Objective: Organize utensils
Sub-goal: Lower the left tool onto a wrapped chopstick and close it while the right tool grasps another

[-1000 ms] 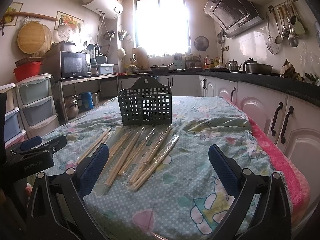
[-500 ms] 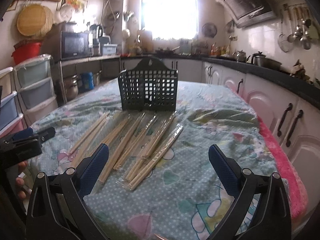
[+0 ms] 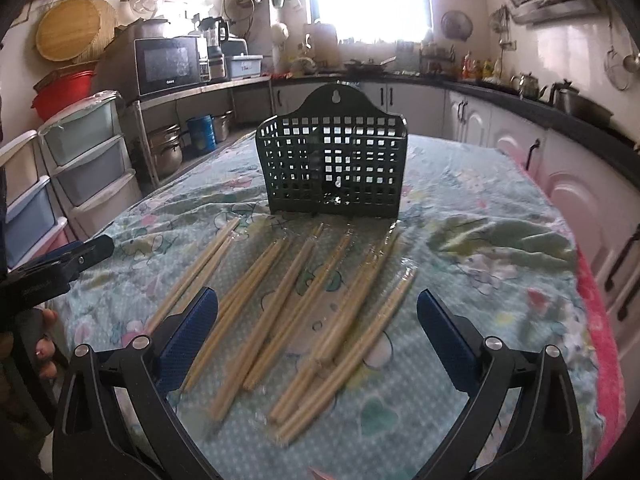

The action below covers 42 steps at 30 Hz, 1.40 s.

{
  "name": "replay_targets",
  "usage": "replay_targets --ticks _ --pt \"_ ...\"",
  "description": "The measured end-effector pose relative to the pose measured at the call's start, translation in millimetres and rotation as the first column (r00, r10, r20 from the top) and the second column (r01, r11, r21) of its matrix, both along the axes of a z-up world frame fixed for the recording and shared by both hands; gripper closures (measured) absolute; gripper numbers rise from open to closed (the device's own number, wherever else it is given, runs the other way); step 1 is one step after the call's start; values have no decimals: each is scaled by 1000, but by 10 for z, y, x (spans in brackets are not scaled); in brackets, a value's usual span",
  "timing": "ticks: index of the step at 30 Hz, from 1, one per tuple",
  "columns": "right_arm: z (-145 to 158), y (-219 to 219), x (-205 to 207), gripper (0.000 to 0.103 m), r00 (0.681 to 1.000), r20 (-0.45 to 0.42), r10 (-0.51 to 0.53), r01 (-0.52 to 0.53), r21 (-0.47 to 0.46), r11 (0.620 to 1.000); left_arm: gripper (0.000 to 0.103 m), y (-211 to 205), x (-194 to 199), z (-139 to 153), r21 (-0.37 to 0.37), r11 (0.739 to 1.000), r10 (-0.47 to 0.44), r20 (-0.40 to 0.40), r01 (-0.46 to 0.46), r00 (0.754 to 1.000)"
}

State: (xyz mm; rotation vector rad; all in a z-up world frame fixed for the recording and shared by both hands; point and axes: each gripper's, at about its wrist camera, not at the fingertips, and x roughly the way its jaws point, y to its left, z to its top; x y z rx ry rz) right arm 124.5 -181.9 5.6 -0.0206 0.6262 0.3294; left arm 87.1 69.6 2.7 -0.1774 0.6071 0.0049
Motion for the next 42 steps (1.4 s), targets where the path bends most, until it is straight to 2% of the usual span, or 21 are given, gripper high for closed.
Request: replay_targets --ticks 5,8,10,12,17,19,21,24,27,31,34,41,42 --pt "-21 -80 355 6 999 -44 -17 17 7 1000 12 -124 390 -36 23 996 -83 -83 85 993" --pt "-55 -136 549 6 997 -66 -40 39 -10 999 20 -151 593 -87 -22 990 -141 -124 139 982" --pt "-80 -198 682 6 995 -76 -67 66 -21 998 34 -203 719 -120 -32 985 -174 -145 171 974" --pt "-96 -245 808 9 993 -92 -79 78 -23 997 40 -273 839 -160 -37 978 -208 -169 204 964" --pt "-205 -379 1202 39 975 -209 -82 88 20 996 50 -335 1112 -249 -106 959 -281 -240 263 929" --pt "-231 -385 1277 47 970 -228 -82 91 28 995 54 -354 1185 -268 -107 955 -296 -253 278 921" --pt "-276 -401 1392 63 965 -250 -83 93 29 995 63 -356 1253 -288 -114 952 -306 -258 285 916" --pt "-321 -397 1512 73 959 -274 -77 92 42 995 74 -299 1376 -361 -168 947 -311 -287 272 906" --pt "-376 -397 1620 81 951 -300 -69 91 61 994 75 -247 1482 -423 -206 944 -314 -306 259 899" --pt "-411 -407 1715 84 947 -313 -71 94 59 994 76 -187 1631 -480 -268 935 -315 -327 233 891" --pt "-447 -436 1797 84 941 -331 -75 103 70 992 76 -167 1719 -480 -282 934 -310 -340 218 888" --pt "-537 -515 2006 84 915 -398 -72 137 138 981 76 -203 1872 -485 -258 943 -295 -361 210 885" --pt "-550 -522 2033 84 911 -407 -70 140 145 980 78 -220 1891 -483 -247 945 -294 -364 212 884"
